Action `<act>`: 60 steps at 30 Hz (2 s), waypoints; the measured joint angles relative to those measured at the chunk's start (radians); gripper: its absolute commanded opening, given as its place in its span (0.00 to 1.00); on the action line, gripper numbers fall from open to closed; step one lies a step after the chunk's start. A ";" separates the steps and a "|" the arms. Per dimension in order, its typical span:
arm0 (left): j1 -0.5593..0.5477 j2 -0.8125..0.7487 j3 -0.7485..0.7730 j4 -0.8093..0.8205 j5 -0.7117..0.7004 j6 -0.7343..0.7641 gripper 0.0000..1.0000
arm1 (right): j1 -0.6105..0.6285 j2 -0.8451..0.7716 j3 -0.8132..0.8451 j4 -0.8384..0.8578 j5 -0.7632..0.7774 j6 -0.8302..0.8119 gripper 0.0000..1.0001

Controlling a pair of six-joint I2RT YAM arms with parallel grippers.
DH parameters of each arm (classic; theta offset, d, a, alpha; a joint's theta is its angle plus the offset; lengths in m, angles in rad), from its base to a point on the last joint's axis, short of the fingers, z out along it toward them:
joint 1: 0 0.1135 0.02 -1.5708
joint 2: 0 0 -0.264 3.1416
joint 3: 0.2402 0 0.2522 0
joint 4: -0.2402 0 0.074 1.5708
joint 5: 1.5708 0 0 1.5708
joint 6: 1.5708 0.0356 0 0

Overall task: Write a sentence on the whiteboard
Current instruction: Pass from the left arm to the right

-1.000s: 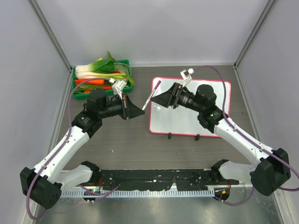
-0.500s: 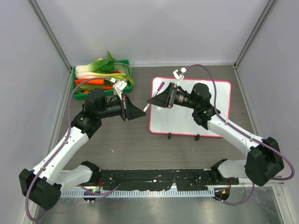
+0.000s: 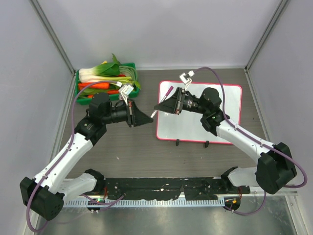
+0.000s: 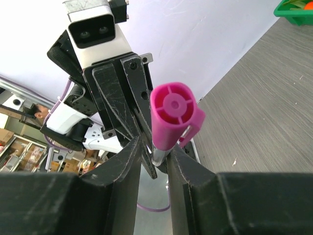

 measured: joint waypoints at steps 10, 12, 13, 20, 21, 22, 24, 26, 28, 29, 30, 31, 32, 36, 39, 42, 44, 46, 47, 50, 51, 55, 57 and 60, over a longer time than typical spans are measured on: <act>0.000 0.000 0.000 0.007 0.001 0.000 0.00 | 0.006 0.007 -0.011 -0.001 -0.028 -0.003 0.27; 0.000 0.000 0.000 0.007 0.001 0.000 0.00 | 0.010 0.014 -0.011 -0.001 -0.032 -0.003 0.28; 0.000 0.000 0.000 0.007 0.001 0.000 0.00 | 0.011 0.017 -0.011 -0.001 -0.034 -0.003 0.28; 0.000 0.000 0.000 0.007 0.002 0.000 0.00 | 0.014 0.022 -0.011 0.000 -0.033 -0.002 0.36; 0.000 0.000 0.000 0.007 0.004 0.000 0.00 | 0.014 0.024 -0.011 0.000 -0.033 -0.002 0.35; 0.000 0.000 0.000 0.007 0.006 0.000 0.00 | 0.014 0.026 -0.011 0.001 -0.034 -0.002 0.35; 0.000 0.000 0.000 0.006 0.010 0.001 0.00 | 0.014 0.030 -0.011 0.001 -0.035 -0.002 0.35; 0.000 0.000 0.000 0.001 0.012 0.003 0.00 | 0.014 0.034 -0.011 0.001 -0.039 -0.002 0.35; 0.000 0.000 0.000 -0.003 0.016 0.006 0.00 | 0.014 0.035 -0.011 0.001 -0.043 -0.002 0.33; 0.000 0.000 0.000 -0.009 0.024 0.010 0.00 | 0.014 0.035 -0.011 0.001 -0.050 -0.003 0.33; 0.000 0.000 0.000 -0.013 0.027 0.013 0.00 | 0.014 0.035 -0.011 0.000 -0.053 -0.003 0.33; 0.000 0.000 0.000 -0.019 0.030 0.017 0.00 | 0.014 0.035 -0.011 0.000 -0.056 -0.003 0.32; 0.000 0.000 0.000 -0.028 0.035 0.023 0.00 | 0.014 0.035 -0.011 0.001 -0.059 -0.003 0.32; 0.000 0.000 0.000 -0.058 0.053 0.042 0.00 | 0.014 0.035 -0.011 0.002 -0.074 -0.003 0.31; 0.000 0.000 0.000 -0.074 0.064 0.054 0.00 | 0.014 0.035 -0.011 0.008 -0.090 -0.001 0.29; 0.000 -0.002 0.000 -0.085 0.071 0.065 0.00 | 0.014 0.035 -0.011 0.019 -0.115 0.004 0.28; 0.000 -0.007 0.000 -0.090 0.074 0.070 0.00 | 0.014 0.035 -0.011 0.023 -0.130 0.004 0.27; 0.000 -0.014 0.000 -0.097 0.076 0.078 0.00 | 0.014 0.035 -0.011 0.025 -0.143 0.004 0.26; 0.000 -0.016 0.000 -0.101 0.079 0.082 0.00 | 0.014 0.035 -0.011 0.027 -0.150 0.004 0.25; 0.000 -0.018 0.000 -0.108 0.088 0.088 0.00 | 0.014 0.035 -0.011 0.029 -0.164 0.004 0.24; 0.000 -0.019 0.000 -0.108 0.090 0.089 0.00 | 0.014 0.035 -0.011 0.029 -0.166 0.004 0.23; -0.001 -0.021 0.000 -0.109 0.100 0.088 0.00 | 0.014 0.035 -0.011 0.029 -0.177 0.001 0.19; -0.001 -0.021 0.000 -0.109 0.102 0.088 0.00 | 0.014 0.035 -0.011 0.030 -0.180 0.000 0.18; -0.001 -0.022 0.000 -0.111 0.104 0.088 0.00 | 0.014 0.035 -0.011 0.030 -0.184 0.000 0.20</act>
